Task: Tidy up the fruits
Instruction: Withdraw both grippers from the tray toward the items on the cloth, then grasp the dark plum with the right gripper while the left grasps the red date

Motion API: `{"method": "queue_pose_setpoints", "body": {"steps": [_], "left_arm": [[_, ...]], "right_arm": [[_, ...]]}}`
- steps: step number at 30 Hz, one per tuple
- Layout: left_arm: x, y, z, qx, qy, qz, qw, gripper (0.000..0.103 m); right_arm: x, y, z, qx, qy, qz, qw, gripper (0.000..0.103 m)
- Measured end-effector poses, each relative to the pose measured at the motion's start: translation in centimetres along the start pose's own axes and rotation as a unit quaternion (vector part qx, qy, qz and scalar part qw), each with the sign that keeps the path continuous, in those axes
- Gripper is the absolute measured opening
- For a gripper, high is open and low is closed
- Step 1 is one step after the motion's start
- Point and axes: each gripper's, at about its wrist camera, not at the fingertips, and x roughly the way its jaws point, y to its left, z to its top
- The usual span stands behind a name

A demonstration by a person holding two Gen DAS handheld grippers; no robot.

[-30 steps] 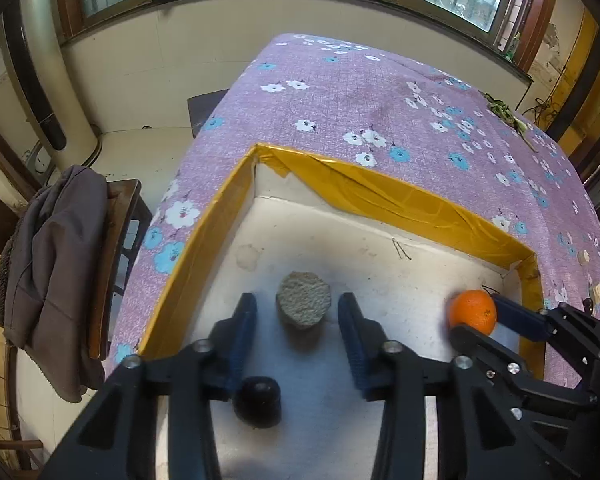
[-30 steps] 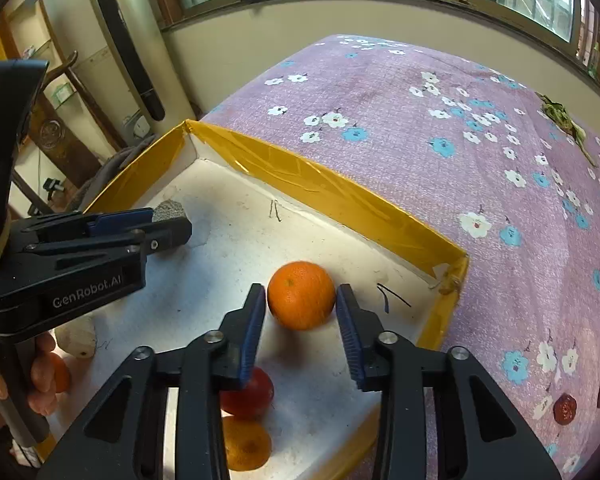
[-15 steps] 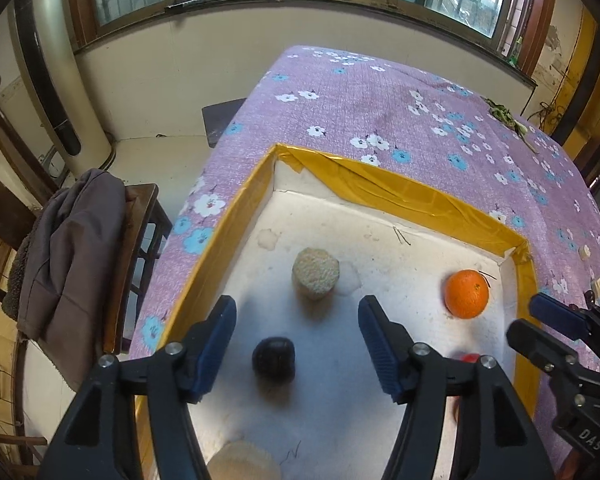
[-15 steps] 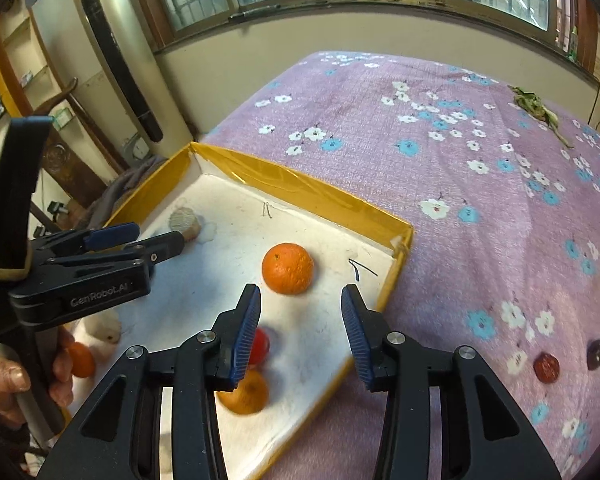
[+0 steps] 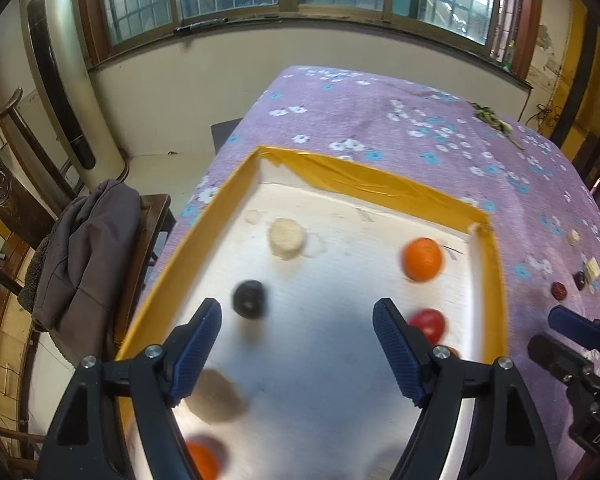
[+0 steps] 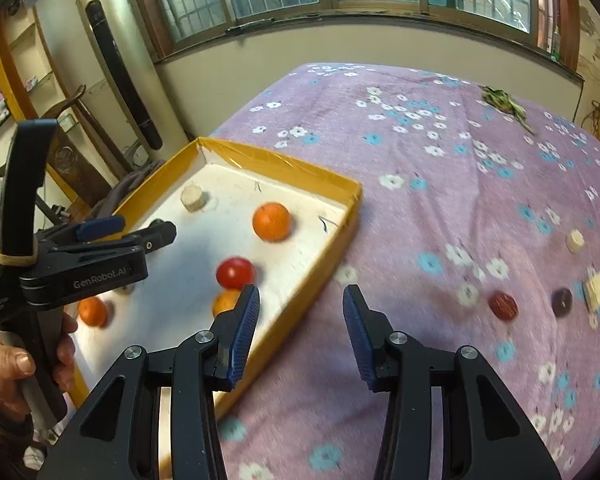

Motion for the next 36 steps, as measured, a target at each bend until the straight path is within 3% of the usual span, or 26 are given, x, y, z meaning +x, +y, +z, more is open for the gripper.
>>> {"method": "queue_pose_setpoints", "body": {"steps": [8,12,24,36], "left_arm": [[-2.4,-4.5,-1.1,0.022,-0.010,-0.015,0.9996,0.086],[-2.9,-6.8,-1.5,0.034,-0.008,-0.019,0.9992,0.087],[-3.3,-15.3,-2.8,0.086,0.004,-0.040,0.9955,0.095],[-2.6,-20.4,-3.6,0.116,0.029,-0.046,0.9917,0.096]], "right_arm": [[-2.7,-3.2,-2.8,0.020,-0.001,-0.006,1.000,0.044],[-4.2,-5.4,-4.0,0.036,-0.010,-0.017,0.999,0.053],[-7.9,-15.0,-7.1,0.107,-0.022,-0.056,0.992,0.054],[-6.4,-21.6,-5.4,0.129,-0.028,-0.070,0.989,0.054]]}}
